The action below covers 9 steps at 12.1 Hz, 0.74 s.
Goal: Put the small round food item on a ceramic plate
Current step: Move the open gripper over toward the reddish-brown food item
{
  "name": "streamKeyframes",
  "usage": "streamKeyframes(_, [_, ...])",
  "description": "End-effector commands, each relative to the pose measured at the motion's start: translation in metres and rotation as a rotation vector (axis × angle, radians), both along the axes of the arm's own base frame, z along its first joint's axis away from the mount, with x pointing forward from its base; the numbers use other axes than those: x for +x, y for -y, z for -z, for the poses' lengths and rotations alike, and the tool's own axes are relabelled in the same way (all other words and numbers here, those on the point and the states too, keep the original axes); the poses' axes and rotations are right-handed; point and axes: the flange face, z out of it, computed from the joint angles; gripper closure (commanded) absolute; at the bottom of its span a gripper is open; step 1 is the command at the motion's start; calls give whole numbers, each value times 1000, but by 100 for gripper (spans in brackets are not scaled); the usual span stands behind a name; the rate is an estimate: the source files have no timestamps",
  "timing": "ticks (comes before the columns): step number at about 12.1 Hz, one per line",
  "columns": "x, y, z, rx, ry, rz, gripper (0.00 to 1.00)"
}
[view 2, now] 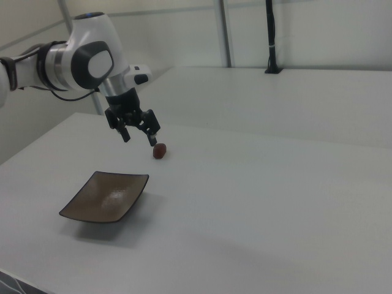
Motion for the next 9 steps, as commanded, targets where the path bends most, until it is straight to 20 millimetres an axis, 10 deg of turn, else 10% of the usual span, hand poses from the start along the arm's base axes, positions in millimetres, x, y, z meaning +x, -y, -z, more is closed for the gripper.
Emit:
streamKeyframes(1, [26,-4,11,33,91,8,0])
streamKeyframes(5, [84,-37,0,62,226,-16,0])
streamKeyframes(9, [124,-87,40,128,390,-52,0])
